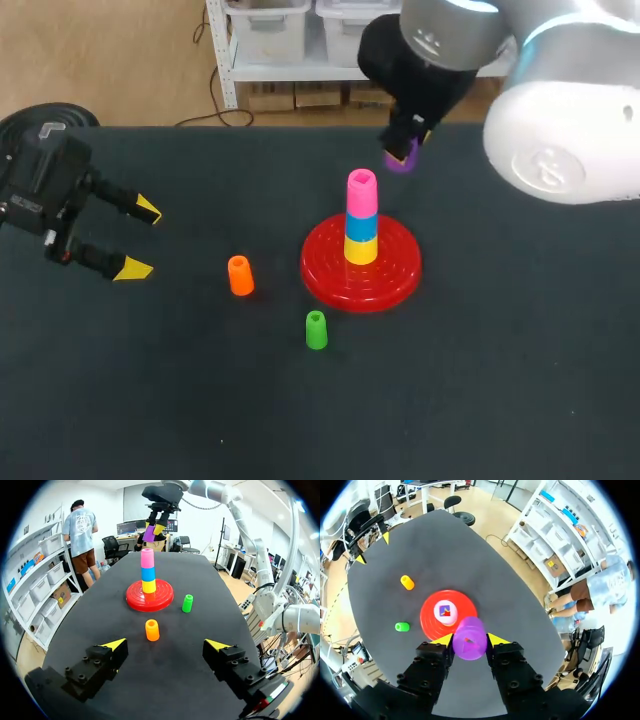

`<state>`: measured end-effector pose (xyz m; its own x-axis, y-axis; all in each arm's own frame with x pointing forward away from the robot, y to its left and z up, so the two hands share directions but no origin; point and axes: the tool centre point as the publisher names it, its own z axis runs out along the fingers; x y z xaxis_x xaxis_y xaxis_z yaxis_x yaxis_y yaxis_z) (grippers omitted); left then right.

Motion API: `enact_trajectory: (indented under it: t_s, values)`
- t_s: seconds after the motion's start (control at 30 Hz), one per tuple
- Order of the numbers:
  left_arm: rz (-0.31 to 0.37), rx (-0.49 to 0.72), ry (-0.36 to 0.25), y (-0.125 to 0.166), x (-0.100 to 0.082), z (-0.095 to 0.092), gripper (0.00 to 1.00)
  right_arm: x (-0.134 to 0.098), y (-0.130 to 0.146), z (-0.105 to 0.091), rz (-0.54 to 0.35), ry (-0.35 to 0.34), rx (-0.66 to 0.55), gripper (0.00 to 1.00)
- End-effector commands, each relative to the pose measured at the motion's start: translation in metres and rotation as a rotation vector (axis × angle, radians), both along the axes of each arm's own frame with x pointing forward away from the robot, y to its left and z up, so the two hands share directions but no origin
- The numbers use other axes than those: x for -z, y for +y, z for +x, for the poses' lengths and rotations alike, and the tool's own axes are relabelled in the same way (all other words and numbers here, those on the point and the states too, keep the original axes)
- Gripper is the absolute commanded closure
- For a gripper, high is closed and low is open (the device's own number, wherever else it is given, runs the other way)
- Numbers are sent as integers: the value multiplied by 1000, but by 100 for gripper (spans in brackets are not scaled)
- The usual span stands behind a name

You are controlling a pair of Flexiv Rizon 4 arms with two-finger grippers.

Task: Pick up and stack the cylinders on the red base in this order: pink,purple,orange,green

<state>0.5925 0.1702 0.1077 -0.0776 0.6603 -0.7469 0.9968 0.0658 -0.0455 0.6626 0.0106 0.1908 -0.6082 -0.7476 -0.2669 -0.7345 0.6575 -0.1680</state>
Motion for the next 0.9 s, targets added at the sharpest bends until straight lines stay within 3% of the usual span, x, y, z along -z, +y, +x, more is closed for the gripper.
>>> enact_trajectory:
  t_s: [0.03, 0.53, 0.9]
  values:
    - [-2, 2, -2, 1, 1, 0, 0, -3, 10, 1, -10, 25, -19, 100]
    - [-2, 2, -2, 1, 1, 0, 0, 2, 31, -18, -32, 69, -118, 100]
    - [-2, 2, -2, 1, 1, 0, 0, 12, 40, -11, -24, 104, -166, 100]
